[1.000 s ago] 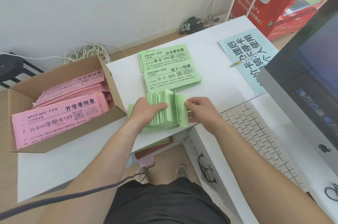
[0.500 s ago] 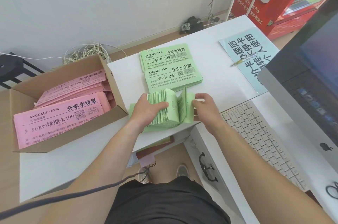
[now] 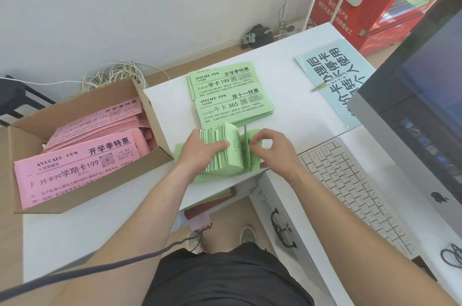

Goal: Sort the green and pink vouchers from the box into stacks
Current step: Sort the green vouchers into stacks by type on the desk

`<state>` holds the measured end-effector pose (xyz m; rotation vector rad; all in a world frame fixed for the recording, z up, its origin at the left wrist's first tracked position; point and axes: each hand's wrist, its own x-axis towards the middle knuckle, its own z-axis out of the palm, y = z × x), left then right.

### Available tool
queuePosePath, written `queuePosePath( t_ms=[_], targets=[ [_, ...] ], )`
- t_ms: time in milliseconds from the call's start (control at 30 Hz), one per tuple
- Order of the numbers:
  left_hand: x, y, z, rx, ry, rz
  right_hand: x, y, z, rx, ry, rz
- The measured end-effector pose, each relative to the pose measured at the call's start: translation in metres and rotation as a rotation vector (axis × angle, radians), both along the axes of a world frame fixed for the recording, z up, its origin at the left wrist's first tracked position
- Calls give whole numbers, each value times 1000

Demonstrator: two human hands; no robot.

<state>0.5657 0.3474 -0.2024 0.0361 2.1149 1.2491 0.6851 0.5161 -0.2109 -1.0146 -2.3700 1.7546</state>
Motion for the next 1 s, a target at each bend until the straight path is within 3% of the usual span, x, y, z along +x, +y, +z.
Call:
queuePosePath(
  t_ms=[133,333,567,733,1000],
  targets=[
    [-1,0,-1,-6,-6,-11,2,5,0,121,-139,78],
    [-1,0,0,7,-7,-16,0,1,-8,229,-313,17],
    [-4,0,-4,10,-16,-30,2,0,-10,279,-304,-7],
    [-5,0,-2,9,-12,-40,3,8,-9,-36,-157,-134],
    [-3,1,1,26,-10,-35,13,14,-12,-115,-132,-288]
  ],
)
